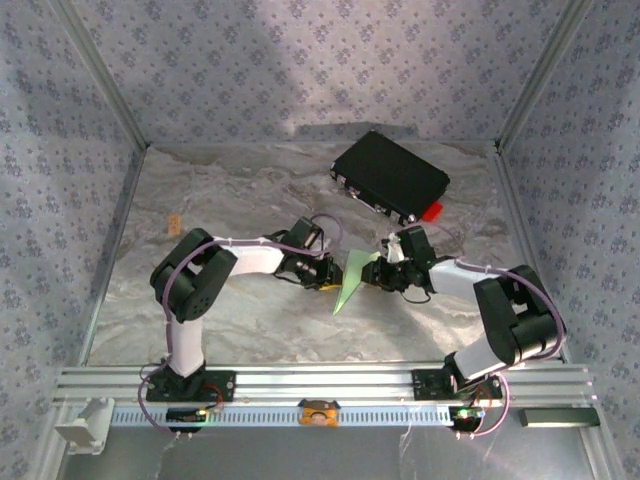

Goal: Fold a paper plane with a square sheet of paper (pick it up from the middle)
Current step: Turn over a paper plane at the center of the table.

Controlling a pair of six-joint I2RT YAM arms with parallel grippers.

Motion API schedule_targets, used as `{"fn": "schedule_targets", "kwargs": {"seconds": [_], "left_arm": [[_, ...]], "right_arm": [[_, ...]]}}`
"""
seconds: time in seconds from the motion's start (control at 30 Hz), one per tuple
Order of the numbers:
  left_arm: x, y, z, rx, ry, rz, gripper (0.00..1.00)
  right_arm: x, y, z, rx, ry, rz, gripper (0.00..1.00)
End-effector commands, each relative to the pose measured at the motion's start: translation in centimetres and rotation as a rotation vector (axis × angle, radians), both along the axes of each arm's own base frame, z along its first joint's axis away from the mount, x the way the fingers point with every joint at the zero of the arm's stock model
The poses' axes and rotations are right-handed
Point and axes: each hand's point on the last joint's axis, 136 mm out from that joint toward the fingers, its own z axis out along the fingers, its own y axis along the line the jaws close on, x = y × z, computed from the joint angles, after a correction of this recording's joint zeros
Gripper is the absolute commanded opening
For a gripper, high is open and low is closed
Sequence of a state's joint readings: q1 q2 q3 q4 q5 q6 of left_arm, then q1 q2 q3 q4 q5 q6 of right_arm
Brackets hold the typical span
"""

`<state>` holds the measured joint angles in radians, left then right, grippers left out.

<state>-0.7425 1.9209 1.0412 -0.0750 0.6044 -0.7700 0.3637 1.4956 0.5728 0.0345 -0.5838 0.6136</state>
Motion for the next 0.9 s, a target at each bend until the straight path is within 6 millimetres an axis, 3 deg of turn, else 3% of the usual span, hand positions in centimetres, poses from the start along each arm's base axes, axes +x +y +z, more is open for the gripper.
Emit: {"fn": "schedule_targets", "kwargs": {"seconds": [0.0, 0.87], "left_arm": [[-0.4, 0.0, -0.4, 0.036, 0.007, -0.036, 0.20], [-1.2, -2.7, 0.8, -0.105, 0.026, -0.102, 0.20]], "right_arm": [[-0.2, 0.5, 0.0, 0.017, 0.003, 0.014, 0.27], [-2.3, 0.5, -1.9, -0.006, 0.096, 0.012, 0.21]]}}
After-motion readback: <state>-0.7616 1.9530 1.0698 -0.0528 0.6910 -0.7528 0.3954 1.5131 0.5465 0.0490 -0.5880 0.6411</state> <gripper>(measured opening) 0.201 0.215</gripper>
